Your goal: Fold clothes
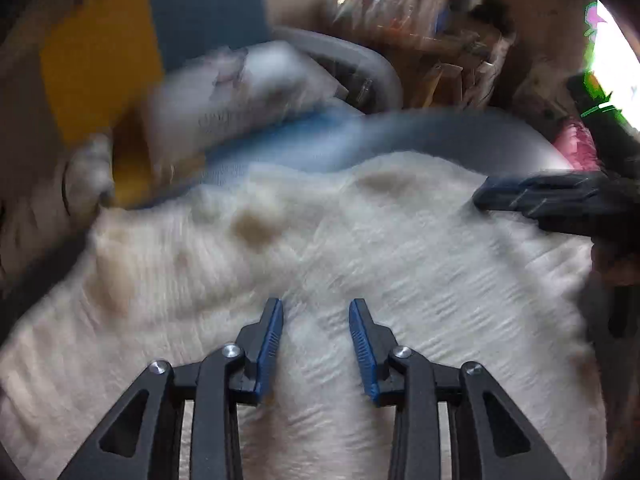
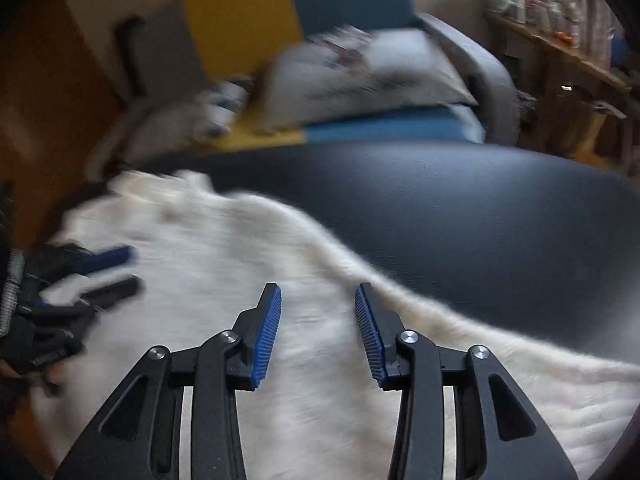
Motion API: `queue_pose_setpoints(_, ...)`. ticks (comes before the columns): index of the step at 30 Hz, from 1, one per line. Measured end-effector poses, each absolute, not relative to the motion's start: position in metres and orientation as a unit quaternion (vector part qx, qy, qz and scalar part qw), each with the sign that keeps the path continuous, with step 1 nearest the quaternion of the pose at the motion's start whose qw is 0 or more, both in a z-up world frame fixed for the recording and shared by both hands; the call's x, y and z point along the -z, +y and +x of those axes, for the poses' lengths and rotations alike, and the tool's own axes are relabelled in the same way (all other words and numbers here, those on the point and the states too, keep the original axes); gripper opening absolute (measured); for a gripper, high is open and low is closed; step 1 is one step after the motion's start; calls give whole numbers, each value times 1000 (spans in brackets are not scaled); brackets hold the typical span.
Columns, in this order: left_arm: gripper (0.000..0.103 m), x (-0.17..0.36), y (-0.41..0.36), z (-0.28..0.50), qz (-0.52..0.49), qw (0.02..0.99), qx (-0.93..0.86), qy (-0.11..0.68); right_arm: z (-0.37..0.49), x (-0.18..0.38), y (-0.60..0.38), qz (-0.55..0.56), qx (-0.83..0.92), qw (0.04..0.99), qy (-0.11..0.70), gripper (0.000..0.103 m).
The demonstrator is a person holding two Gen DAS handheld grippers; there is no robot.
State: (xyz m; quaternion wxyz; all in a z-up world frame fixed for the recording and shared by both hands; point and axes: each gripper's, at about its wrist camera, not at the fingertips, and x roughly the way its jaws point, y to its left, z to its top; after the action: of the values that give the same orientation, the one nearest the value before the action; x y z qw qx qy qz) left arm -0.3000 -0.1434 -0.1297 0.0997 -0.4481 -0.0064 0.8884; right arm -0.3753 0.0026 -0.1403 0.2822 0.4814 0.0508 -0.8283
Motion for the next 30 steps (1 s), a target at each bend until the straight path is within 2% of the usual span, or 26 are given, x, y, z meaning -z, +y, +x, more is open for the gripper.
queue_pose_setpoints(2,36,136,-152,-300,-451,99,-887,-20,-375,144,10,467,837,285,36,41)
queue_pose_setpoints(5,36,131,-166,-291,-433,108,-894,-47,-370,143,8,459,839,287,55,41)
queue_pose_setpoints(7,36,123,-180,-286,-416,107,-901,-66,-367,133,3,459,842,276,67,41)
queue_pose_setpoints(9,36,116,-196,-283,-399,99,-908,-81,-359,118,-9,434,845,308,60,41)
queue_pose_setpoints(16,34,124,-248,-322,-424,-4,-905,-37,-349,113,-111,402,805,420,113,41)
queue_pose_setpoints(19,34,134,-269,-328,-445,-41,-894,-22,-357,130,-148,416,792,426,132,41)
queue_pose_setpoints(23,36,136,-280,-316,-434,-27,-900,-24,-364,152,-175,421,800,388,179,41)
queue_pose_setpoints(27,34,134,-284,-313,-432,-9,-902,-17,-364,143,-169,431,802,385,153,42)
queue_pose_setpoints(30,33,132,-287,-314,-432,4,-902,-6,-352,124,-166,413,782,454,111,43)
